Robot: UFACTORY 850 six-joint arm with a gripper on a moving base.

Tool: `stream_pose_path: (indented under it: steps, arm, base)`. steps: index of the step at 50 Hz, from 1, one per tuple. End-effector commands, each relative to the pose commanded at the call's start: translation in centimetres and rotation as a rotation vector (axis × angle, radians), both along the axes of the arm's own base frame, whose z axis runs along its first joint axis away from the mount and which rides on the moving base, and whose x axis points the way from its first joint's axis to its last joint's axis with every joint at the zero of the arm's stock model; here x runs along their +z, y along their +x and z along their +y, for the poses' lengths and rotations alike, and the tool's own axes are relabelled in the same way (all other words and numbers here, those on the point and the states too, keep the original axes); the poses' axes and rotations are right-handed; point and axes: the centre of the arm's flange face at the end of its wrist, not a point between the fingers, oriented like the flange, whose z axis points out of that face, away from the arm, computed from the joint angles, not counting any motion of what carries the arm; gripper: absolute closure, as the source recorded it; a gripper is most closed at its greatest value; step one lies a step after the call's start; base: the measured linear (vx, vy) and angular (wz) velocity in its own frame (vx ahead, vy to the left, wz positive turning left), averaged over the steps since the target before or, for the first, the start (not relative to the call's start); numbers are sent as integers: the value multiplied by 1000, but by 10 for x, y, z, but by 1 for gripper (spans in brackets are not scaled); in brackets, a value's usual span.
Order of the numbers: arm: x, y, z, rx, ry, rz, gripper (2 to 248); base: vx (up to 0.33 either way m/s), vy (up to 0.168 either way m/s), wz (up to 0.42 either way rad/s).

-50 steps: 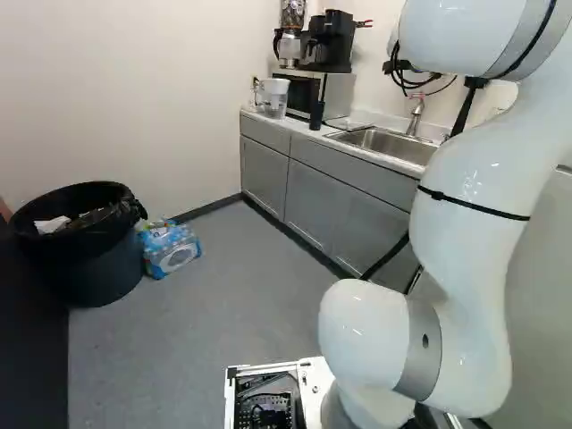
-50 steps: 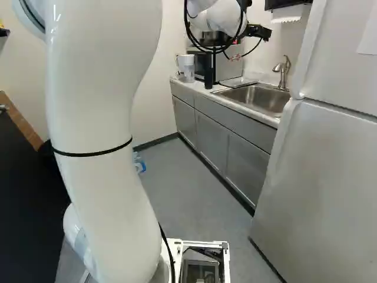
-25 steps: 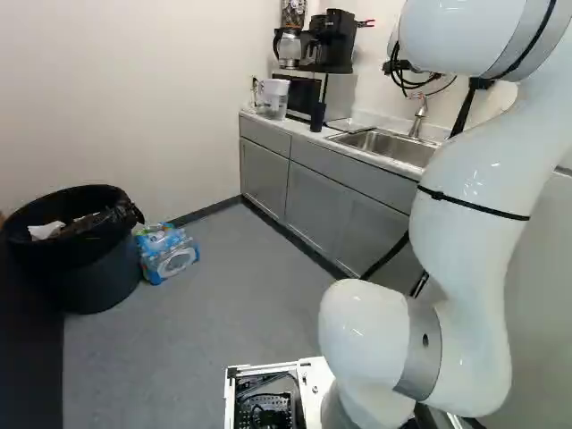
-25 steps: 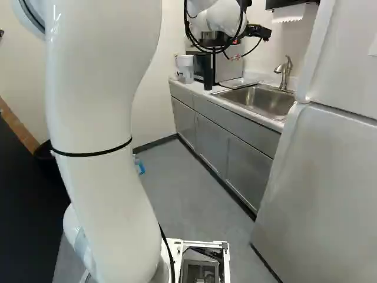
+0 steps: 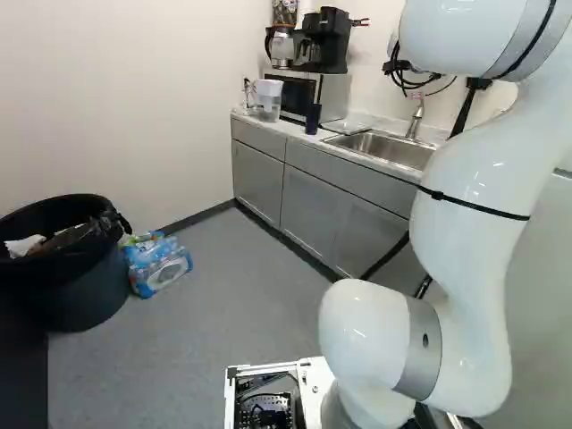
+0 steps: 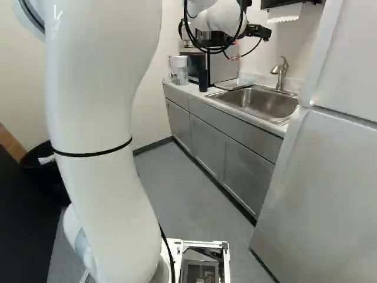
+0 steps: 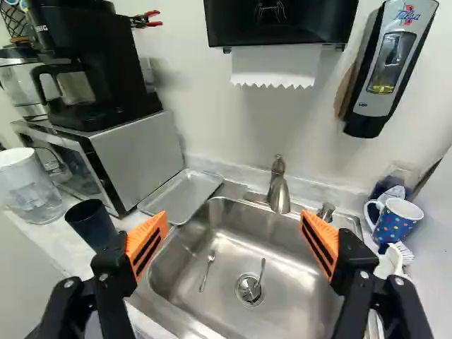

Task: Rinse the cup and place it in the tray

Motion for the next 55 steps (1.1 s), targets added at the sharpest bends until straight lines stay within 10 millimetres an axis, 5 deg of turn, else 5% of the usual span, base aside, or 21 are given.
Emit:
stream_pose_path:
  steps: [55]
  arm:
    - [0, 0, 0, 0, 0, 0, 3]
  base:
    - [98, 11, -76]
